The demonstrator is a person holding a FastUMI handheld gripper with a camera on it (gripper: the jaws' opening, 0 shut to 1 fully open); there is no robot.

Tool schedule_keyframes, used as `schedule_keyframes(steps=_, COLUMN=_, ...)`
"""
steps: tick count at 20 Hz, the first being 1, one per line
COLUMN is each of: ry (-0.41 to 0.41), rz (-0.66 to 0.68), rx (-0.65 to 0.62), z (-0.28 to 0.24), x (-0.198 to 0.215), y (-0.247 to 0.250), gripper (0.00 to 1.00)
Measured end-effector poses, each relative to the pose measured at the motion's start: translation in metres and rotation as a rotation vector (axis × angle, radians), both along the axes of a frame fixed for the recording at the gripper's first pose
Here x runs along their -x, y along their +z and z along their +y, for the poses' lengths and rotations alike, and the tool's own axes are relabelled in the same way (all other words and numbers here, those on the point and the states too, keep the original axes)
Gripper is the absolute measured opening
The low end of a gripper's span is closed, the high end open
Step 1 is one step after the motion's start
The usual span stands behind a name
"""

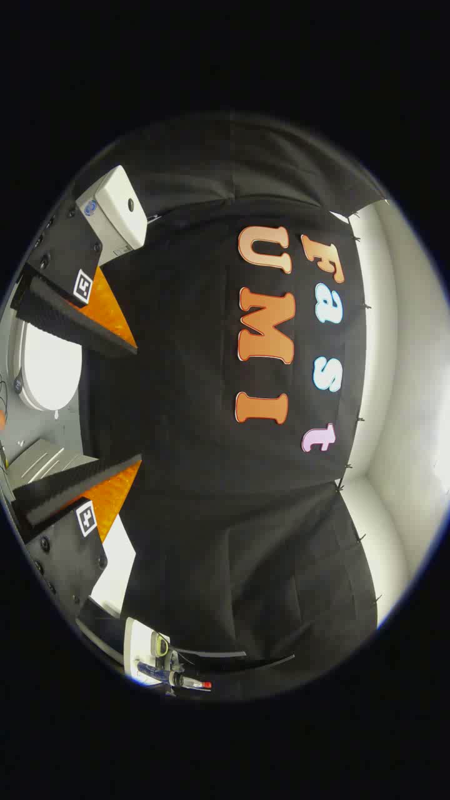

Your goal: Open the toilet lid.

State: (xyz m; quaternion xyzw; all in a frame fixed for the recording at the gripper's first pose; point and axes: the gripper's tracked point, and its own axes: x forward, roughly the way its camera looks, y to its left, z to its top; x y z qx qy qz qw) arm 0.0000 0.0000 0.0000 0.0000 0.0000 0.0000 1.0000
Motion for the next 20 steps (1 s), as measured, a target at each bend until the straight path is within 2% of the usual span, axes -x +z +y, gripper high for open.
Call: schedule_keyframes(steps=20, ry=0.019, rz=0.004, rx=-0.011, z=0.0034, x=0.0019, y=-0.0036, gripper=0.98)
